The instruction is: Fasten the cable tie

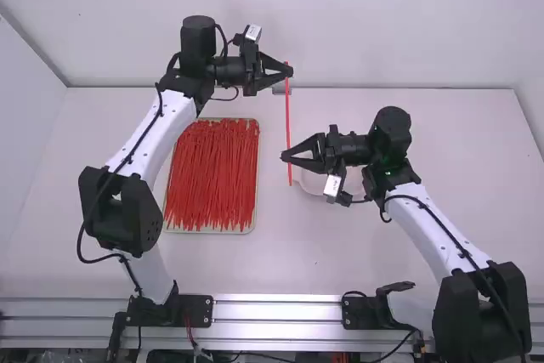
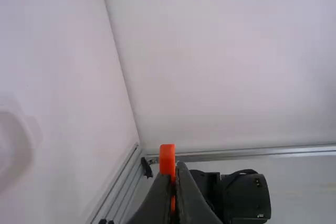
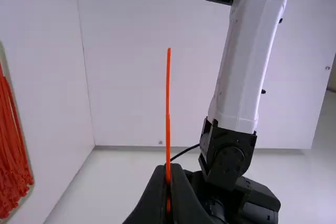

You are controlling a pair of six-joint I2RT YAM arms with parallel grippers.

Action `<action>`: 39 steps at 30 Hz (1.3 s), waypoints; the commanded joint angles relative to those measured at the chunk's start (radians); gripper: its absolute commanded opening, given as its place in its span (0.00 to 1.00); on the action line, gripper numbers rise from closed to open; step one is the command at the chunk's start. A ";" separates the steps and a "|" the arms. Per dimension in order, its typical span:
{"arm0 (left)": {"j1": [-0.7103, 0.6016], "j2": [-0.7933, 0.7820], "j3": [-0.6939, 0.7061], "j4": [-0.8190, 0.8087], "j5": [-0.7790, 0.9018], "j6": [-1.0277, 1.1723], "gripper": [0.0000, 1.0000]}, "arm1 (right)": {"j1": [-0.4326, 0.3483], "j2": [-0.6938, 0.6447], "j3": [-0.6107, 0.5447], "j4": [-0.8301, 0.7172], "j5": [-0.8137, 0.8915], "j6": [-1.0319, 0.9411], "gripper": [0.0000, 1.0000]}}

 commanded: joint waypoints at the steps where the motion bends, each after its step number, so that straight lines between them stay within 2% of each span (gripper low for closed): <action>1: -0.014 -0.002 -0.009 0.001 0.030 0.013 0.02 | -0.003 -0.003 -0.001 0.001 -0.001 0.008 0.00; 6: -0.015 -0.002 -0.009 -0.002 0.032 0.022 0.02 | -0.004 -0.003 -0.001 -0.044 -0.001 0.051 0.00; 17: -0.010 -0.002 -0.010 -0.008 0.037 0.069 0.02 | 0.003 0.014 -0.008 -0.045 0.034 0.551 0.00; 21: -0.010 -0.002 -0.010 -0.008 0.037 0.069 0.02 | -0.005 0.017 -0.016 -0.047 0.075 0.528 0.00; 27: -0.010 -0.002 -0.010 -0.007 0.037 0.084 0.02 | -0.008 0.017 -0.027 -0.069 0.109 0.294 0.00; 29: -0.010 -0.002 -0.010 -0.007 0.037 0.083 0.02 | -0.010 0.016 -0.027 -0.072 0.093 0.347 0.00; 32: -0.009 -0.002 -0.010 -0.007 0.037 0.087 0.02 | -0.005 0.016 -0.027 -0.017 0.093 0.586 0.00; 35: -0.009 -0.002 -0.010 -0.007 0.035 0.087 0.02 | -0.004 0.016 -0.027 0.015 0.119 0.726 0.00; 39: -0.009 -0.002 -0.010 -0.007 0.034 0.097 0.02 | -0.011 0.016 -0.027 0.010 0.122 0.739 0.00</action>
